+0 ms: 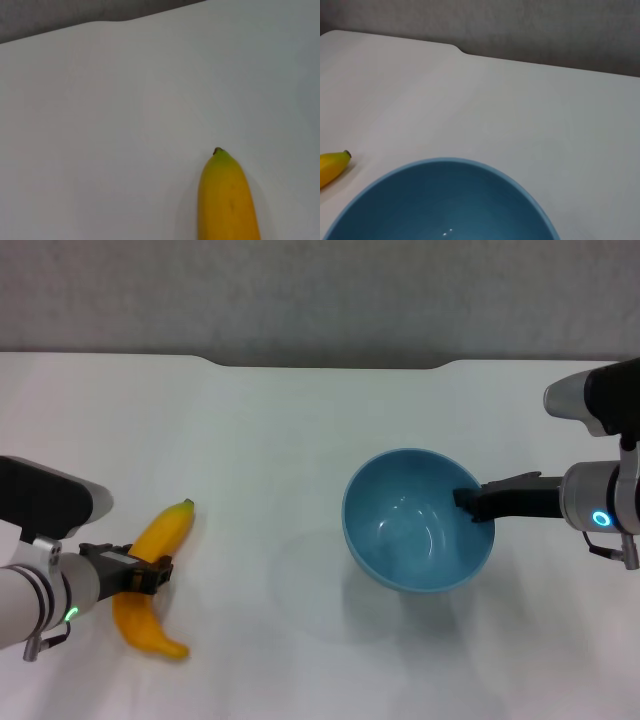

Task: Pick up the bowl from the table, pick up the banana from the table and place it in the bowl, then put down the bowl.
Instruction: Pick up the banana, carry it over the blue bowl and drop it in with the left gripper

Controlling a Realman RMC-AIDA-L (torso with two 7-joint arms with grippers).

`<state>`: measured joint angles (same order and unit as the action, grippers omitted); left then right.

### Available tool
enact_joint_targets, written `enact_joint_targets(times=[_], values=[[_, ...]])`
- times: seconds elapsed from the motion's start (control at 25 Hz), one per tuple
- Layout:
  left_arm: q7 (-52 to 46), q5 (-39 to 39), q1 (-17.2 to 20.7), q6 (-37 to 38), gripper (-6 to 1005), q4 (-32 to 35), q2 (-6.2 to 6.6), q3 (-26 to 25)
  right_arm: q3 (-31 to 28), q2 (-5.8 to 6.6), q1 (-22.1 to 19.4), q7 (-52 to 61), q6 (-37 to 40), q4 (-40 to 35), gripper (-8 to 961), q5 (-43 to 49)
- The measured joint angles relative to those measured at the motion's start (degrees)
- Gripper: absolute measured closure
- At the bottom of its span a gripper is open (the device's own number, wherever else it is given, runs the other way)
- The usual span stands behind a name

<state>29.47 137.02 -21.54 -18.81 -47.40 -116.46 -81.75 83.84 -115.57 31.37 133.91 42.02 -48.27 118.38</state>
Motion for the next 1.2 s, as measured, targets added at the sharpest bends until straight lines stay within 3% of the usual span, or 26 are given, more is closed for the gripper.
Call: enact_joint_targets(times=[0.04, 0.36, 0.72, 0.88, 1.2], values=[[-0.07, 0.00, 0.00, 0.00, 438, -0.01, 0.00, -0.06, 0.01, 0.00, 0.00, 0.00, -0.04, 0.02, 924, 0.00], [0.05, -3.91, 0.24, 0.55, 500, -3.50, 0.00, 0.07, 0.41, -0.04, 0.00, -0.05, -0.31, 1.11, 924, -0.08], [0.35, -12.11, 1.66, -2.16, 501, -19.40, 0.10, 1.01, 0.11, 0.09, 0.90, 0.44, -0.22, 4.07, 924, -1.18], [0.54, -16.70, 1.23, -2.76, 501, -26.28, 0.12, 2.53, 0.12, 0.16, 2.87, 0.43, 0.32, 7.62, 923, -3.66], [4.90, -24.69, 0.70, 1.00, 501, -27.77, 0.07, 7.02, 0.91, 0.00, 7.71, 0.47, 1.11, 12.54, 923, -6.91]])
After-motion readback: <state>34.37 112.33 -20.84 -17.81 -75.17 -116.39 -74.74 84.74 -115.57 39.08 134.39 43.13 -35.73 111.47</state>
